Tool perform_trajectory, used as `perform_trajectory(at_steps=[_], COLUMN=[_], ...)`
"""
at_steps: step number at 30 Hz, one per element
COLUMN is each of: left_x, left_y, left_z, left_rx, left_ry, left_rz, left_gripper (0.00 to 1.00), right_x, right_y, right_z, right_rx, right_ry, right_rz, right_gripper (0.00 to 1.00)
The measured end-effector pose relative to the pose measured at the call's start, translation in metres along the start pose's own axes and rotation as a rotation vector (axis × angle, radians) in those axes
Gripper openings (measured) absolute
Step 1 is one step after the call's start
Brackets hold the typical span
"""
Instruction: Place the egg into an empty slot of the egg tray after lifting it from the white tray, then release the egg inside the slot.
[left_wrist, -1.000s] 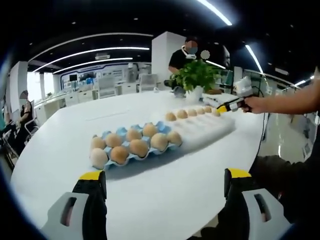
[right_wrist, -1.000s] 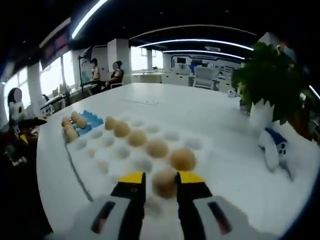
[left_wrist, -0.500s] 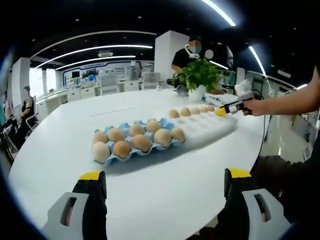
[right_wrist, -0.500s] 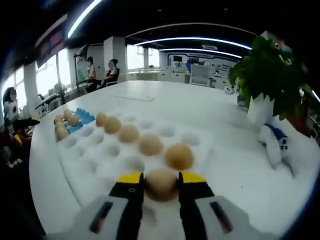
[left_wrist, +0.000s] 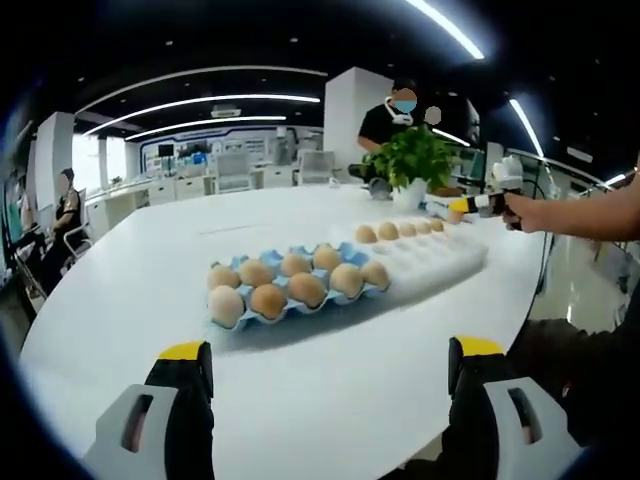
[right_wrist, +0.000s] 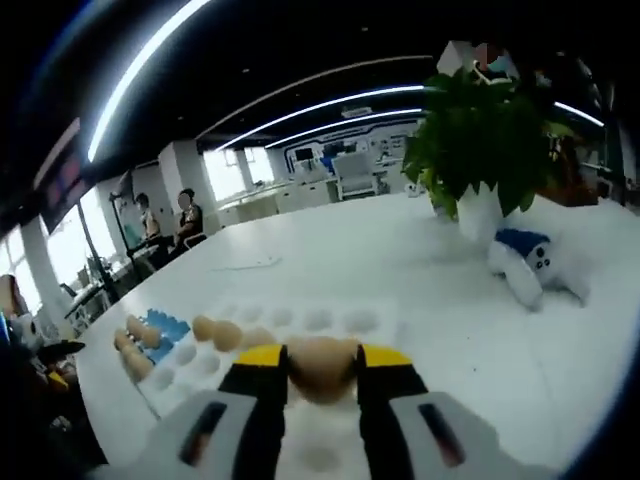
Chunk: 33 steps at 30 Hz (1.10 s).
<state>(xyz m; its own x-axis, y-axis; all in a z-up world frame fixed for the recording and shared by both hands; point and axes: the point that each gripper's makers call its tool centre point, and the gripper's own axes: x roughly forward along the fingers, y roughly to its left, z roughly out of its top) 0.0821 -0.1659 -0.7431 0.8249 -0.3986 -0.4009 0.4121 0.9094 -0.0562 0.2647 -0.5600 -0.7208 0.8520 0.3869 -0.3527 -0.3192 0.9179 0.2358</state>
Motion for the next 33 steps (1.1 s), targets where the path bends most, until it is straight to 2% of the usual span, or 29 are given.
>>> perform_trajectory(at_steps=[3, 8, 9, 13, 15, 16, 21, 26, 30, 33], left_x=[0.000, -0.001, -0.001, 0.000, 0.000, 0.000, -0.003, -0.010, -0.014, -0.019], left_y=[-0.001, -0.002, -0.003, -0.006, -0.007, -0.008, -0.006, -0.003, 0.001, 0.005], left_z=[-0.001, -0.001, -0.002, -0.006, -0.006, -0.006, -0.005, -0.007, -0.010, -0.010], left_rx=[0.000, 0.001, 0.003, 0.016, 0.017, 0.018, 0.023, 0.020, 0.018, 0.014], left_ry=[0.002, -0.003, 0.000, 0.006, 0.007, 0.006, 0.002, -0.006, -0.001, -0.002], left_rz=[-0.003, -0.005, -0.006, -0.013, -0.017, -0.019, -0.012, 0.007, 0.020, 0.032], left_gripper=[1.00, 1.00, 1.00, 1.00, 1.00, 1.00, 1.00, 1.00, 1.00, 1.00], right_x=[0.001, 0.007, 0.009, 0.019, 0.029, 0.031, 0.049, 0.070, 0.085, 0.092], right_y=[0.004, 0.023, 0.032, 0.057, 0.077, 0.080, 0.131, 0.172, 0.205, 0.222], right_z=[-0.004, -0.005, -0.007, -0.007, -0.011, -0.012, -0.018, -0.022, -0.030, -0.038], right_rx=[0.036, 0.156, 0.192, 0.223, 0.248, 0.250, 0.262, 0.230, 0.202, 0.160], right_ry=[0.013, 0.008, 0.014, 0.006, 0.028, 0.030, 0.062, 0.105, 0.141, 0.171], right_rz=[0.007, 0.056, 0.077, 0.120, 0.163, 0.167, 0.248, 0.349, 0.401, 0.440], right_gripper=[0.27, 0.27, 0.27, 0.27, 0.27, 0.27, 0.27, 0.27, 0.27, 0.27])
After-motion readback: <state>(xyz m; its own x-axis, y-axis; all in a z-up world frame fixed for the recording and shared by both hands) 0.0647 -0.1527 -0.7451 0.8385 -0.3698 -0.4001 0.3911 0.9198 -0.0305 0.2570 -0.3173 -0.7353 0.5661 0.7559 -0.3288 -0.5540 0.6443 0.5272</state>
